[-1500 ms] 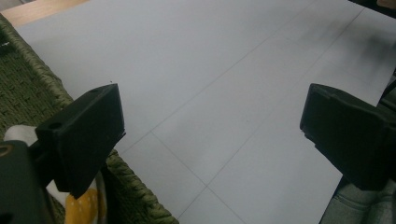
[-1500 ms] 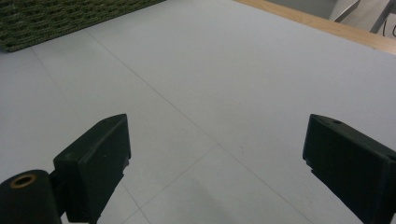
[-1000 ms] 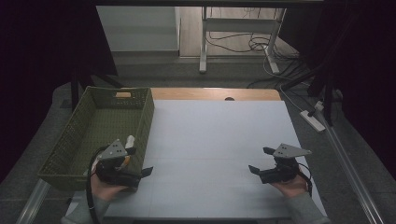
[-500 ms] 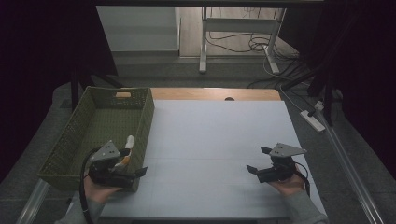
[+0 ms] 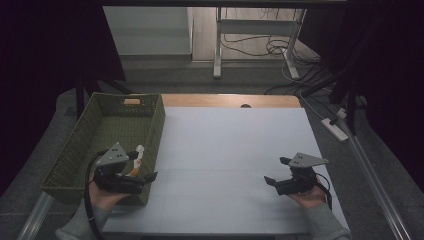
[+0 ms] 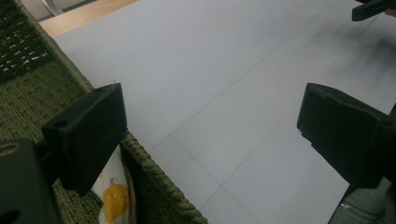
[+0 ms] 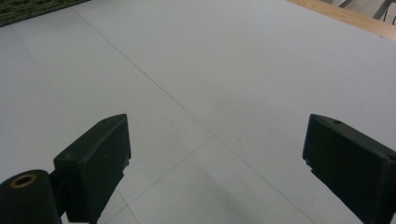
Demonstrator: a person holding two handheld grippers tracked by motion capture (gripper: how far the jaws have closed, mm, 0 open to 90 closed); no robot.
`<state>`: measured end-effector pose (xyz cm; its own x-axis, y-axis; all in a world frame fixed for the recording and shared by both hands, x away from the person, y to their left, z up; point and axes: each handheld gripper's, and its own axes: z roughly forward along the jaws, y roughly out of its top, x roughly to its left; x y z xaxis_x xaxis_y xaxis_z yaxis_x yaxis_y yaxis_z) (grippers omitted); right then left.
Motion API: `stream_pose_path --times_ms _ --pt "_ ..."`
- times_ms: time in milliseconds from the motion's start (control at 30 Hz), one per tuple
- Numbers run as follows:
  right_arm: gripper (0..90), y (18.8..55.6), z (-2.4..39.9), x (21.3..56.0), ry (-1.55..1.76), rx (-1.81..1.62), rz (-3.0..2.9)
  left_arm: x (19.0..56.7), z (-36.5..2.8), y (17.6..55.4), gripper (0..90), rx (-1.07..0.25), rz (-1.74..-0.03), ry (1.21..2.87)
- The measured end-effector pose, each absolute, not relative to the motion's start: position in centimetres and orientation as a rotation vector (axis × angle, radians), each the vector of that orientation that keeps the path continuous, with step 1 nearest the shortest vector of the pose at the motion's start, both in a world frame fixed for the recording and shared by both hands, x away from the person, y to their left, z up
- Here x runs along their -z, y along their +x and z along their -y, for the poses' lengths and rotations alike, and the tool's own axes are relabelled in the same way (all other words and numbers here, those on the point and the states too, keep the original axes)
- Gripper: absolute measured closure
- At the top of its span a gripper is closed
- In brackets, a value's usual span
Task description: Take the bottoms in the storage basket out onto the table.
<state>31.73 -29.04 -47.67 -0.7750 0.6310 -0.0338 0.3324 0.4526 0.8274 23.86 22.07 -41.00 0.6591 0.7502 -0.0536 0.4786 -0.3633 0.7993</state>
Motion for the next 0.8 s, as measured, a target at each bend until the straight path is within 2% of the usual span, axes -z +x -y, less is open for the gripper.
stream_pose_path --times_ms 800 --pt "8.0 31.9 29.2 47.9 0.849 -1.242 -2.37 39.6 -23.2 25.8 8.5 -0.407 -0.967 2.056"
